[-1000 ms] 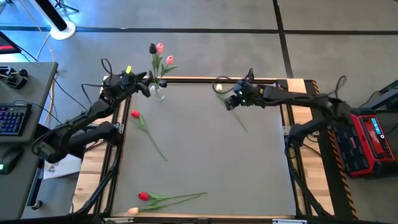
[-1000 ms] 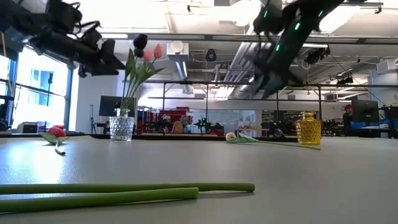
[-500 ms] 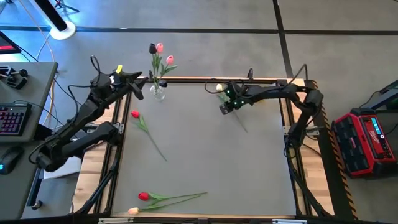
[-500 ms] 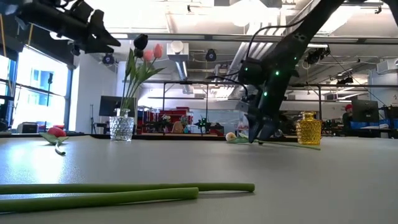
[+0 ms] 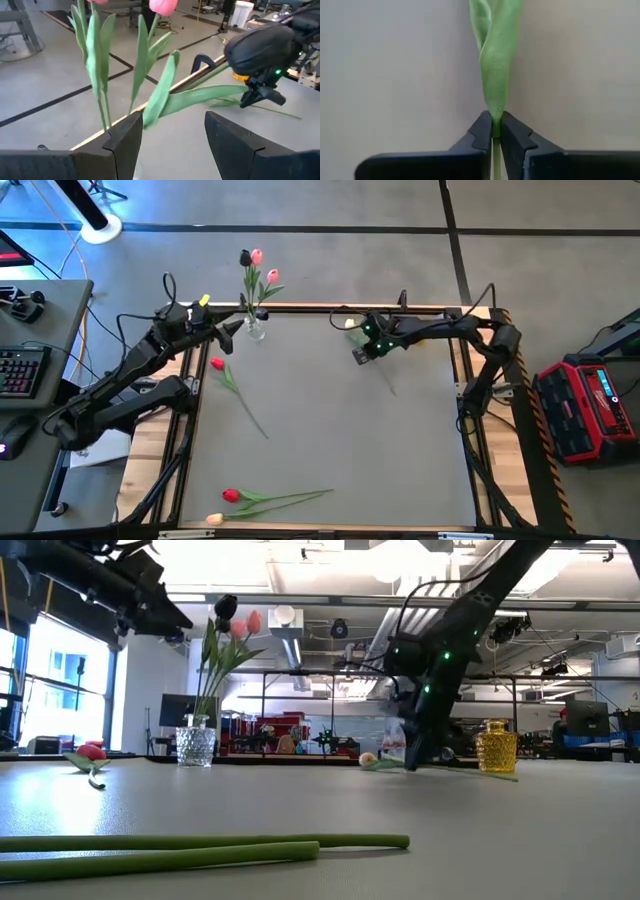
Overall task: Sort flowers into vase by color
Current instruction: Put the top light pink flower into the yellow vase
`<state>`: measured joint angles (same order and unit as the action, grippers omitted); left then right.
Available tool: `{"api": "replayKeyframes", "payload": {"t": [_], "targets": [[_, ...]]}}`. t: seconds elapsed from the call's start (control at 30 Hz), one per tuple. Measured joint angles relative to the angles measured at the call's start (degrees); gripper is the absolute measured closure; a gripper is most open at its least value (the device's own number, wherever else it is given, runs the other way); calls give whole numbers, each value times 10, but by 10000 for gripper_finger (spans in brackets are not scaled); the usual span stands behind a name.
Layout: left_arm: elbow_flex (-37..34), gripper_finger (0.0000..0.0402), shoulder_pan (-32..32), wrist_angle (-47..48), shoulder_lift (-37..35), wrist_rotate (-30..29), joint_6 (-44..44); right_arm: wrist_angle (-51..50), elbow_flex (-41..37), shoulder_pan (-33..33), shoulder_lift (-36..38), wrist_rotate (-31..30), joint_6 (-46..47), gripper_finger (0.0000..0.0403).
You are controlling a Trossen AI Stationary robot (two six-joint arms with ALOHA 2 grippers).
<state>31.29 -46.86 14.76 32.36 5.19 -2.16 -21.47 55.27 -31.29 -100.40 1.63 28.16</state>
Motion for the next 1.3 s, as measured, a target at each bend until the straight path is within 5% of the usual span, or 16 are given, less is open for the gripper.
{"api": "replayKeyframes", "payload": {"t": [0.27, 0.57, 0.9, 1.07, 1.3], "targets": [[0, 197, 28, 27, -2, -4, -8, 7, 0, 3, 112, -14, 0, 399], [0, 198, 87, 18, -2, -6, -68, 59, 1, 12, 252, -211, -75, 402], [0, 234, 216, -4, -2, -81, -86, 231, 2, 2, 311, -345, -300, 402], [0, 252, 282, -23, -2, -147, -88, 257, -7, -49, 311, -349, -318, 403], [0, 265, 361, -27, -1, -228, -119, 429, -142, -119, 363, -278, -300, 403]]}}
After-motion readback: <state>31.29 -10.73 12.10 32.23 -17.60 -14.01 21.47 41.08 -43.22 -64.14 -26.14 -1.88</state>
